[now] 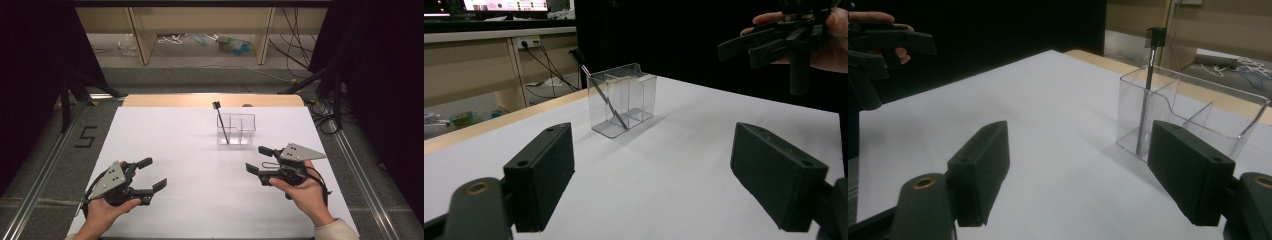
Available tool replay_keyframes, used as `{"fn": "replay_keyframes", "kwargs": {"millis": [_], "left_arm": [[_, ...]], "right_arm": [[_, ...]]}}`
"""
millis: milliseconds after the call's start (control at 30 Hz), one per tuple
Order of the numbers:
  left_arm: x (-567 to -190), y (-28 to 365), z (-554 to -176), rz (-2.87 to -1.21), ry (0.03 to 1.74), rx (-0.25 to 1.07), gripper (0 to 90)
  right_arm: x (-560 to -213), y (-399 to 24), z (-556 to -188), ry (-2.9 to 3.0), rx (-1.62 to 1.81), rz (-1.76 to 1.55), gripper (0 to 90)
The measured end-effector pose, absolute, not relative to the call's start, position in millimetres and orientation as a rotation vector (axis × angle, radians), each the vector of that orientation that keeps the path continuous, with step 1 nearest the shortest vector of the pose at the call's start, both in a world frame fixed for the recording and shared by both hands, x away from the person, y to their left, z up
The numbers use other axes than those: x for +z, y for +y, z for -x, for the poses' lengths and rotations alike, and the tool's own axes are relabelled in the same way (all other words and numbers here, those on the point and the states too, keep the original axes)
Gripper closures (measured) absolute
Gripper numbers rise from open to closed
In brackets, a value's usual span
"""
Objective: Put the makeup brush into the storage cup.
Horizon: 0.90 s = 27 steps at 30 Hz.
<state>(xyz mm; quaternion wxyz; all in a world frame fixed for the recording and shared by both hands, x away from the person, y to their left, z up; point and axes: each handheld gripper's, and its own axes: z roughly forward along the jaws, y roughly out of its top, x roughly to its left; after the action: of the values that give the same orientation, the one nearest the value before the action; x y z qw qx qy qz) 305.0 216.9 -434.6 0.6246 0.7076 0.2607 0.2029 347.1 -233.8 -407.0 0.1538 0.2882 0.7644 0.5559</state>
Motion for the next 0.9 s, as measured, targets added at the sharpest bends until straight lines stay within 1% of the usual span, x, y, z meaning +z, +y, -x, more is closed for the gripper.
{"fn": "replay_keyframes", "kwargs": {"millis": [267,467,900], "left_arm": [[-435,216,-305,-1.626,0.602,0.466,17.7],[-436,217,-304,-1.629,0.608,0.463,17.7],[-436,216,-305,-1.635,0.608,0.459,17.8]], "right_arm": [[-416,-240,-331,2.19,1.626,-0.764,25.3],[-420,-244,-322,2.208,1.579,-0.765,25.2],[-426,-245,-321,2.214,1.569,-0.771,23.4]]}}
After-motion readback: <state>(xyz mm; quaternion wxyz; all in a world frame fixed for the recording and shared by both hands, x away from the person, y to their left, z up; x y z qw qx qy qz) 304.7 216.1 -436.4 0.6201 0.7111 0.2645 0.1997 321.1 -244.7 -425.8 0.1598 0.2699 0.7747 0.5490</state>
